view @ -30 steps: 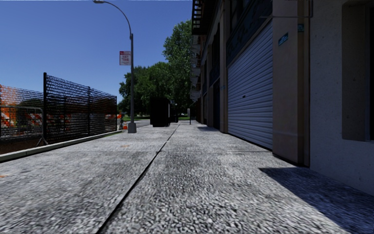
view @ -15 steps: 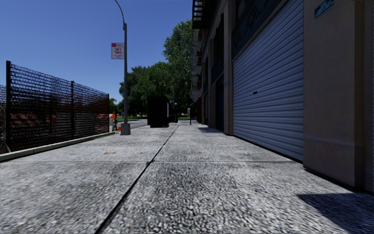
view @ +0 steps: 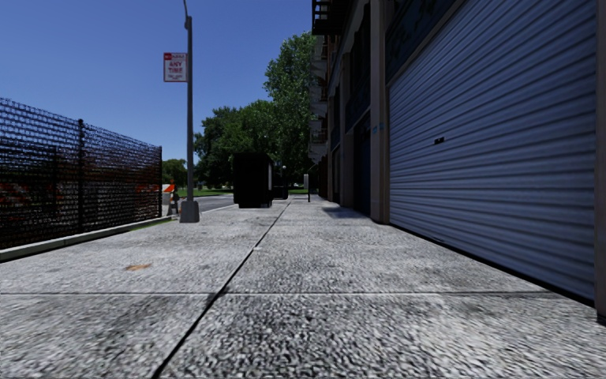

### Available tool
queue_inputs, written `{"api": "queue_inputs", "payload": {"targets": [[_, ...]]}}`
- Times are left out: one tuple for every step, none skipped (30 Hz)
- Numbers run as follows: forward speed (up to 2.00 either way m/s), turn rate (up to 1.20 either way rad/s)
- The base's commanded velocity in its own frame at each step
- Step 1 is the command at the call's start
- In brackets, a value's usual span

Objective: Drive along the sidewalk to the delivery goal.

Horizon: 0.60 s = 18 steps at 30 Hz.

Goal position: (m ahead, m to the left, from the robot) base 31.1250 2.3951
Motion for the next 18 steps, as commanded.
{"api": "queue_inputs", "payload": {"targets": [[2.00, 0.00], [2.00, 0.00], [2.00, 0.00], [2.00, 0.00], [2.00, 0.00], [2.00, 0.00], [2.00, 0.00], [2.00, 0.00], [2.00, 0.00], [2.00, 0.00], [2.00, 0.00], [2.00, 0.00], [2.00, 0.00], [2.00, 0.00], [2.00, 0.00], [2.00, 0.00], [2.00, 0.00], [2.00, 0.00]]}}
